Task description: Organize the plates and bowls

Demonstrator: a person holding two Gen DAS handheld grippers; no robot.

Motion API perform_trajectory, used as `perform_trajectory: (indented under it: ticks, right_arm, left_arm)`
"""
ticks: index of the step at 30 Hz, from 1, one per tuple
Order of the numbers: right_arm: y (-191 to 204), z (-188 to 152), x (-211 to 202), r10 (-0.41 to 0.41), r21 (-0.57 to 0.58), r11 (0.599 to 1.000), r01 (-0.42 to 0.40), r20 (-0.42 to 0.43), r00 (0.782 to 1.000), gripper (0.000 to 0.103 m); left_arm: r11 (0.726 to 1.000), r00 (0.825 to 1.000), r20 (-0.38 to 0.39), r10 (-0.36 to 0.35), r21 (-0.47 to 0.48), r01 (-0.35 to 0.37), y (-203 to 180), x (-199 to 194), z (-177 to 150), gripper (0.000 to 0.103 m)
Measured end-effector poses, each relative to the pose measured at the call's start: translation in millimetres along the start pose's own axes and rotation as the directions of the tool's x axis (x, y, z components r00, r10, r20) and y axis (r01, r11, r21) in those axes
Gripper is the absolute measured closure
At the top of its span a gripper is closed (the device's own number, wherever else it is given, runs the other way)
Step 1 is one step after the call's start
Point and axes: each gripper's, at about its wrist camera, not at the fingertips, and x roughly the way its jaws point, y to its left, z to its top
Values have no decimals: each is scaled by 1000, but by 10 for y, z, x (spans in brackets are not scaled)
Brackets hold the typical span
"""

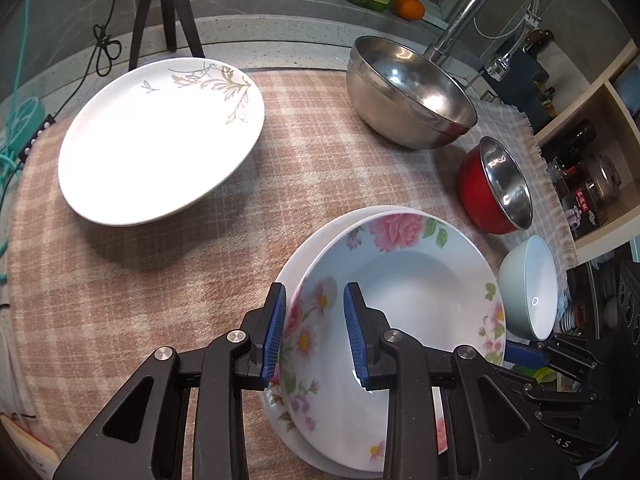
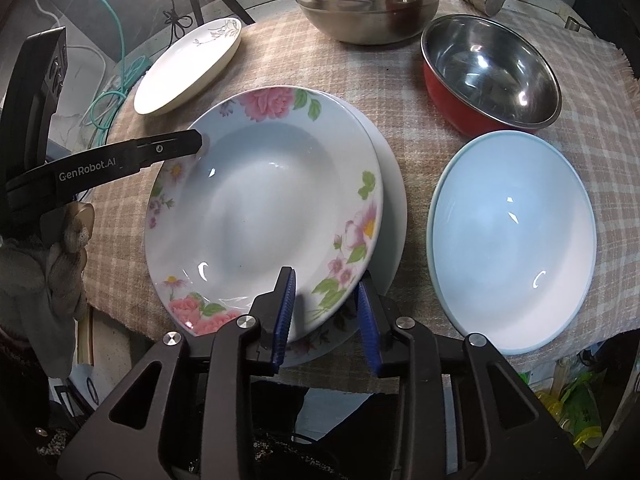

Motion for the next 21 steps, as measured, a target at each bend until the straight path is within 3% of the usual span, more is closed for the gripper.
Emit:
perform_trajectory:
  ticks: [2, 7, 10, 13, 21]
  right_arm:
    - [-4, -3, -14, 0, 2, 1000, 0, 5, 1000, 61]
    - [7, -3, -92, 5, -4, 1000, -5, 38, 999, 54]
    - [53, 5, -172, 6, -23, 1000, -5, 67, 998, 49]
    - [86, 17, -227, 7, -35, 999, -4, 87, 996, 43]
    - [149, 74, -335, 21, -45, 999, -15, 139, 990, 41]
  left_arm:
    - [1000, 1000, 3, -3, 4, 3, -10, -9, -2, 76]
    - [1000, 1000, 9, -4, 8, 4, -23, -47, -7, 73]
    - [1000, 1000, 14, -8, 6, 8, -26, -75, -12, 65]
    - [1000, 1000, 20, -11, 2, 11, -23, -113, -20, 64]
    - [999, 999, 43, -20, -28, 21, 46, -241, -47, 64]
